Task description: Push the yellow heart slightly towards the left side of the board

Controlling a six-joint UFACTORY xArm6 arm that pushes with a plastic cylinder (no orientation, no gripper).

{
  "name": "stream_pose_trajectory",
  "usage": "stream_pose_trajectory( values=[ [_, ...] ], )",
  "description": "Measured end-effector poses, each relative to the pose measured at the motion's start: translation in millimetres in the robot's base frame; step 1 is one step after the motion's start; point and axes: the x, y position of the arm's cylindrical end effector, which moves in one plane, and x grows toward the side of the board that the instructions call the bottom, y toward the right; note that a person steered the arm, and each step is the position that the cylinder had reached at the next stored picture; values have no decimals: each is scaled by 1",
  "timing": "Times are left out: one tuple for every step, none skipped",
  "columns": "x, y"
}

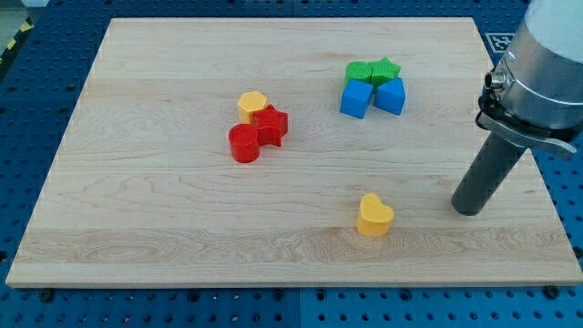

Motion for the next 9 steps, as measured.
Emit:
stream_pose_trajectory(
  values=[
    [5, 0],
    [37, 0],
    [46, 0],
    [46, 5],
    [48, 3],
    [26, -29],
    [24, -34],
    [15, -54],
    [15, -54]
  ],
)
